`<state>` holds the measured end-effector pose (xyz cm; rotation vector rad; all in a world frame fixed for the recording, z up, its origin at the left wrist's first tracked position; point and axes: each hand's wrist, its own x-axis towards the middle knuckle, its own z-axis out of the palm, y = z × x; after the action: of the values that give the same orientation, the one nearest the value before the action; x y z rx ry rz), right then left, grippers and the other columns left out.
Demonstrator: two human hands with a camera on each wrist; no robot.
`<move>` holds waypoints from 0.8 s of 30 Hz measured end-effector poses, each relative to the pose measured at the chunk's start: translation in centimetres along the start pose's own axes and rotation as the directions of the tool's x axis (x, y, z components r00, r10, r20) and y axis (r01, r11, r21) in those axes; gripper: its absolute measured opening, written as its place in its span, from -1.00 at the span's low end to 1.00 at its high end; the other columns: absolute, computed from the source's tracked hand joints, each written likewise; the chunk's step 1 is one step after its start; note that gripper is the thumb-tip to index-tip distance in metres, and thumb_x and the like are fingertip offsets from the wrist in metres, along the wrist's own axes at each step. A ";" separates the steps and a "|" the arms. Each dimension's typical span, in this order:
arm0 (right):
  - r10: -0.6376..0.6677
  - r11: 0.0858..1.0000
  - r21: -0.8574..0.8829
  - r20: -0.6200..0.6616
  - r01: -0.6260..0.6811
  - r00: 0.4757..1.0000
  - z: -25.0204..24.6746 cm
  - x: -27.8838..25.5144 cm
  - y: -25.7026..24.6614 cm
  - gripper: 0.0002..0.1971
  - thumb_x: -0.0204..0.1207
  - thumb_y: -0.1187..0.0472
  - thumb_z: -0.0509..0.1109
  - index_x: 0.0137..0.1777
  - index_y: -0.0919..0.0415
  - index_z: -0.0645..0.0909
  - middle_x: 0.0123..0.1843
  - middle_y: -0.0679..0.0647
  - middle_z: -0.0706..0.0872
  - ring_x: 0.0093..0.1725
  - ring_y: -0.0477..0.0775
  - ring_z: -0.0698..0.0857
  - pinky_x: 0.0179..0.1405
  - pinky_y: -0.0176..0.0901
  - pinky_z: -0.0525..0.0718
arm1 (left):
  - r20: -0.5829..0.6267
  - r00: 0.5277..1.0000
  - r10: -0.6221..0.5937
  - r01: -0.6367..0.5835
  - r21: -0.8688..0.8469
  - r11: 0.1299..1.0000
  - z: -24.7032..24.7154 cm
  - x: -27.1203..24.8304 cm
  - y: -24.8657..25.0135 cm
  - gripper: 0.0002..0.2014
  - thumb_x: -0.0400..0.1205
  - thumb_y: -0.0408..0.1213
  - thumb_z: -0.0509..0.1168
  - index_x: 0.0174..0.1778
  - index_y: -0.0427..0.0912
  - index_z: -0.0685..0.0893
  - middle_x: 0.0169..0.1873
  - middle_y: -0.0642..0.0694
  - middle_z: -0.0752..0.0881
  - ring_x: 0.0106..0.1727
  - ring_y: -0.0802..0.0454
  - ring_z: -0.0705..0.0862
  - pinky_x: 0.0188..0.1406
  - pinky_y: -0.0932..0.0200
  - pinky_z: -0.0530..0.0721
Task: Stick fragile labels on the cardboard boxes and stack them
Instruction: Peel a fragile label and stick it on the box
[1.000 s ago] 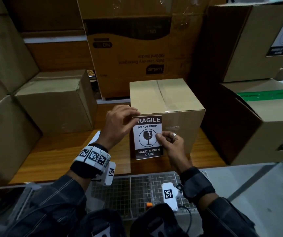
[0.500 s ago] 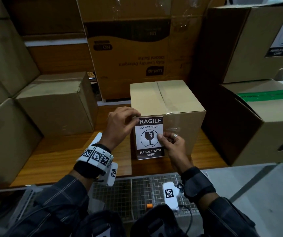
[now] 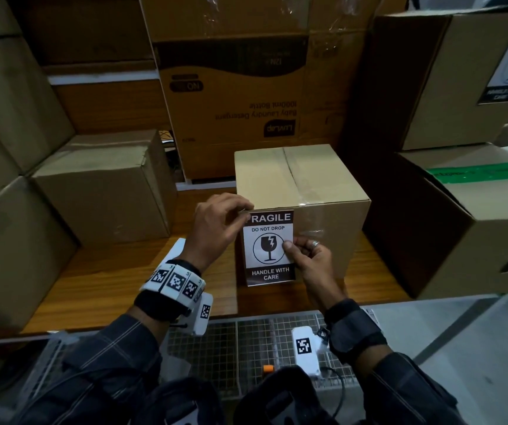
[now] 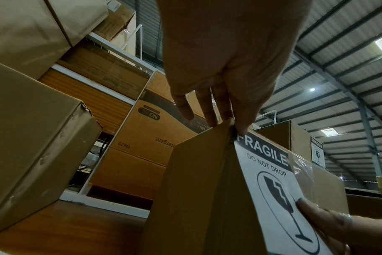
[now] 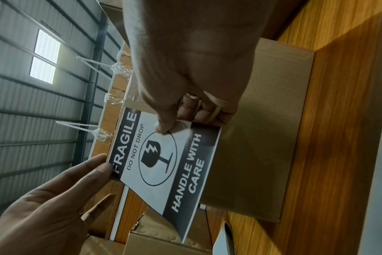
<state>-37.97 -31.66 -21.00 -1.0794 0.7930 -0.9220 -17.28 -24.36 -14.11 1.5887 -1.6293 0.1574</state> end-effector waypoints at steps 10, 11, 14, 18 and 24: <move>0.001 1.000 0.002 -0.011 -0.001 1.000 0.1 0.4 0.0 -0.86 0.60 0.30 0.49 0.13 0.25 0.70 0.00 0.13 0.88 0.01 0.12 0.87 0.02 0.07 0.87 | 0.020 1.000 0.009 -0.009 0.010 1.000 0.3 0.0 -0.3 -0.75 0.65 -0.03 0.33 0.16 0.00 0.78 0.10 0.11 0.78 0.17 0.12 0.71 0.13 -0.26 0.71; 0.000 1.000 -0.002 -0.014 0.000 1.000 0.1 0.4 0.1 -0.85 0.60 0.30 0.49 0.13 0.26 0.70 0.02 0.15 0.87 0.03 0.14 0.86 0.05 0.10 0.86 | 0.022 1.000 0.007 -0.007 0.013 1.000 0.3 0.0 -0.3 -0.75 0.65 -0.01 0.31 0.16 0.01 0.77 0.10 0.12 0.78 0.17 0.12 0.71 0.13 -0.26 0.71; 0.005 1.000 -0.001 -0.021 -0.005 1.000 0.2 0.5 0.1 -0.84 0.60 0.29 0.49 0.14 0.27 0.70 0.05 0.17 0.86 0.04 0.16 0.85 0.08 0.13 0.86 | 0.033 0.999 0.004 -0.005 0.018 1.000 0.2 0.0 -0.3 -0.75 0.64 0.00 0.34 0.16 0.01 0.77 0.10 0.12 0.78 0.17 0.13 0.71 0.13 -0.25 0.71; 0.001 1.000 -0.004 -0.032 -0.001 0.999 0.2 0.7 0.3 -0.81 0.58 0.27 0.51 0.15 0.28 0.70 0.05 0.18 0.86 0.04 0.16 0.85 0.07 0.13 0.86 | 0.027 1.000 -0.002 0.001 0.026 1.000 0.1 0.2 -0.3 -0.81 0.62 -0.16 0.48 0.14 -0.04 0.79 0.09 0.08 0.79 0.17 0.08 0.71 0.14 -0.28 0.70; -0.006 1.000 0.007 -0.056 0.006 0.998 0.4 0.7 0.6 -0.87 0.58 0.31 0.51 0.10 0.25 0.69 0.00 0.14 0.86 -0.02 0.11 0.86 0.05 0.12 0.86 | 0.026 1.000 0.007 -0.008 0.037 0.999 0.1 0.3 -0.6 -0.82 0.63 -0.14 0.46 0.13 -0.04 0.79 0.08 0.08 0.79 0.16 0.07 0.71 0.13 -0.29 0.69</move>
<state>-37.17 -32.03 -21.57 -1.0542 0.8326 -0.9631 -16.80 -24.74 -14.25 1.6189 -1.6610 0.1719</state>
